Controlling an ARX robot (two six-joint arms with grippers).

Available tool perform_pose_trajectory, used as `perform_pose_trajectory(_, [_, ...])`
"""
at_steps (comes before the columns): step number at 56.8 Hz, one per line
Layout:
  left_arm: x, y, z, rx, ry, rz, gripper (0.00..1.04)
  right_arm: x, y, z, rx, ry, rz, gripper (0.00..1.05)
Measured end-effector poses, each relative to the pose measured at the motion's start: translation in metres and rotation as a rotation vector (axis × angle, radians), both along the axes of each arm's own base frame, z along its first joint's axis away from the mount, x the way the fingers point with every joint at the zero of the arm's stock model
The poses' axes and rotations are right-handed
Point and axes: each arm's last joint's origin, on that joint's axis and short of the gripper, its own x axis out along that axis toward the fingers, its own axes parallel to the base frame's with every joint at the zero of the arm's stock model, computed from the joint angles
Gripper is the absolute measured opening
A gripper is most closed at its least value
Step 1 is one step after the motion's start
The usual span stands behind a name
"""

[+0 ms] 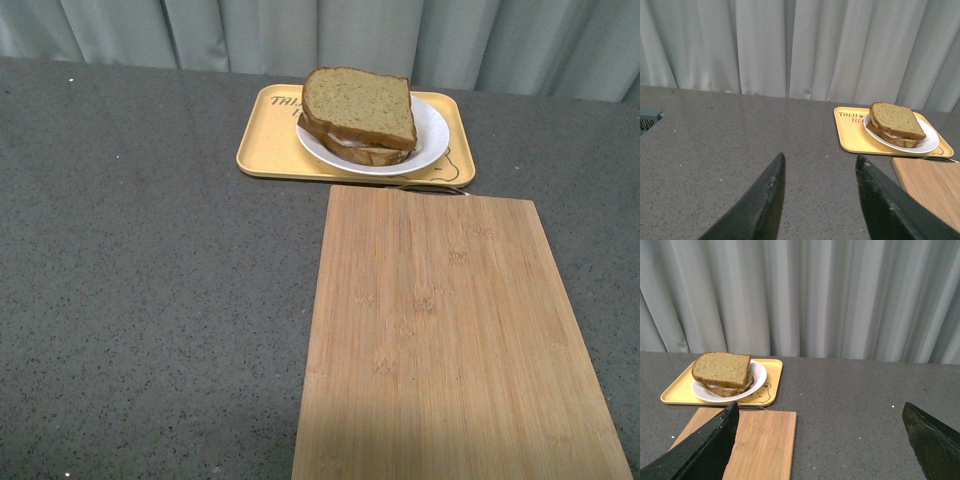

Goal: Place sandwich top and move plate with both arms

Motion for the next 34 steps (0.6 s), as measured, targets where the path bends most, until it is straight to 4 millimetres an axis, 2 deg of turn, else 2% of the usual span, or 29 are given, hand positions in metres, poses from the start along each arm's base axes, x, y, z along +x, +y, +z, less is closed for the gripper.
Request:
perform_pose_trajectory(18, [0.0000, 0.0000, 0.0000, 0.000, 0.000, 0.000, 0.99, 0.0000, 0.0000, 0.0000, 0.000, 0.000, 0.000, 0.95])
perform_pose_trajectory(34, [0.0000, 0.0000, 0.0000, 0.000, 0.000, 0.000, 0.98, 0.0000, 0.0000, 0.0000, 0.000, 0.000, 0.000, 0.95])
